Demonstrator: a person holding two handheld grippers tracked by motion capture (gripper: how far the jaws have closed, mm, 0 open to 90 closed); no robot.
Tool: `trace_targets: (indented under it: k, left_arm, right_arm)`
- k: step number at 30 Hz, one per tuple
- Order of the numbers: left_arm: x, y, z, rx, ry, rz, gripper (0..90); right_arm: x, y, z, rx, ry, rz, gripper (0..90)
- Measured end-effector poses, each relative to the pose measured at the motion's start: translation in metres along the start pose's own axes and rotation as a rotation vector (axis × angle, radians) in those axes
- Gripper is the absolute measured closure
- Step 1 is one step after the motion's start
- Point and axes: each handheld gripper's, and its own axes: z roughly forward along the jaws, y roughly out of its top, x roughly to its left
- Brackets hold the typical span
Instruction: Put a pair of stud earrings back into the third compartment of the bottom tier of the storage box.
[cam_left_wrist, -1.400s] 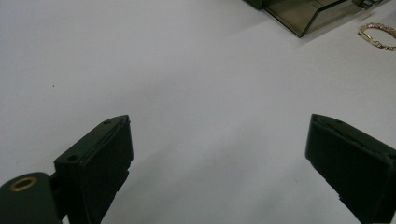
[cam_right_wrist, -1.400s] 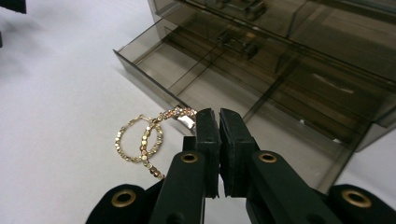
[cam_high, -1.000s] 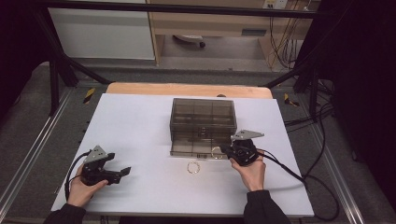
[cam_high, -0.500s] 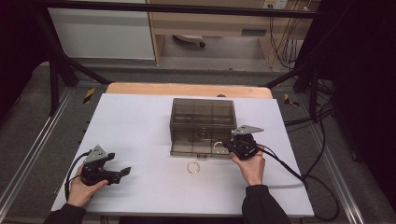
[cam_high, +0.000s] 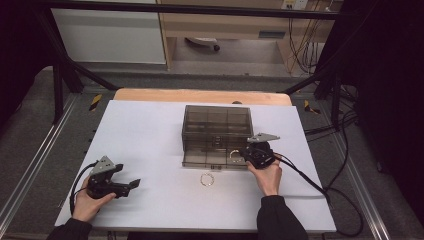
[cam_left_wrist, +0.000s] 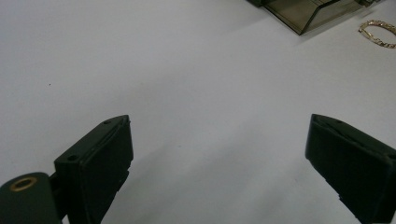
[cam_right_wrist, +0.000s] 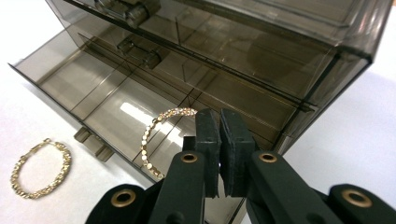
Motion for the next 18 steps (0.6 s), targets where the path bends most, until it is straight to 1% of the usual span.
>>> trace_targets:
  k: [10,18]
  left_arm:
    - [0.0,0.0,0.001,0.0,0.0,-0.002,7.5]
    - [0.0,0.0,0.001,0.003,0.0,0.002,7.5]
  right_arm:
    - [0.0,-0.003,0.013,0.032,-0.008,-0.009,87.3]
    - [0.002,-0.007,0.022,0.052,-0.02,-0.028,87.1]
